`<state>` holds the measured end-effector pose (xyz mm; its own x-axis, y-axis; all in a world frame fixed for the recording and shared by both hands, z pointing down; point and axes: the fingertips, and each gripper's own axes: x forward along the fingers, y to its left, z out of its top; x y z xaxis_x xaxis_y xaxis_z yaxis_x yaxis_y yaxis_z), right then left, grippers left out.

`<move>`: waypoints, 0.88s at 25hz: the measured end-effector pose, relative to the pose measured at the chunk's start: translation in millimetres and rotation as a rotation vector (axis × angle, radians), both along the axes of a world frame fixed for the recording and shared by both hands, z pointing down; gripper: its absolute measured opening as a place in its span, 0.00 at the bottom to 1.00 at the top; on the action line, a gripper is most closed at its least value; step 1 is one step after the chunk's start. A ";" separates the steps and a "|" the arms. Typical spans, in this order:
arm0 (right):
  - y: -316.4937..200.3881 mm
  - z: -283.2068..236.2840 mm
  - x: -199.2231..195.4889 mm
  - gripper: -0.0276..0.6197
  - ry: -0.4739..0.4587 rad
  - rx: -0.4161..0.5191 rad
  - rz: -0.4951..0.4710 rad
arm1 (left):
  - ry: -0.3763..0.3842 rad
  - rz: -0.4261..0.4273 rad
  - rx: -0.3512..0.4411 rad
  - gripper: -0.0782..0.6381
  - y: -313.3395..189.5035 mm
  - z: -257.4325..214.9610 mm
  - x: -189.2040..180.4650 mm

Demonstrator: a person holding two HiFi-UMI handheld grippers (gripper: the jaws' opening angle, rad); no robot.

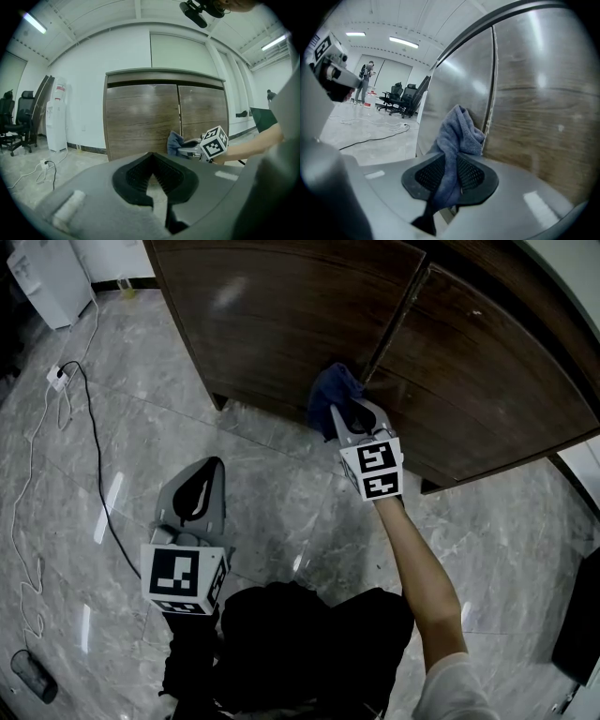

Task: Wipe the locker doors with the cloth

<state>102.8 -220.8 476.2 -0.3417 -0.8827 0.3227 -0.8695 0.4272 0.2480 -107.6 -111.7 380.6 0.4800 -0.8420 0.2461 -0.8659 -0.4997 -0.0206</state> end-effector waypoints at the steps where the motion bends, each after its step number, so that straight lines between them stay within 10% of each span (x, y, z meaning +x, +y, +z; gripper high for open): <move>1: -0.6 -8.6 -1.0 0.17 -0.004 0.012 0.001 | 0.001 0.001 -0.002 0.11 0.0 -1.3 0.6; 22: -18.9 -210.3 -20.9 0.17 -0.012 0.267 -0.003 | 0.020 0.006 0.026 0.11 0.6 -17.9 -4.8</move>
<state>81.9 -239.7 265.8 -0.3466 -0.9351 0.0743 -0.8720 0.3504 0.3419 -112.3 -111.1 362.7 0.4897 -0.8451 0.2146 -0.8633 -0.5044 -0.0161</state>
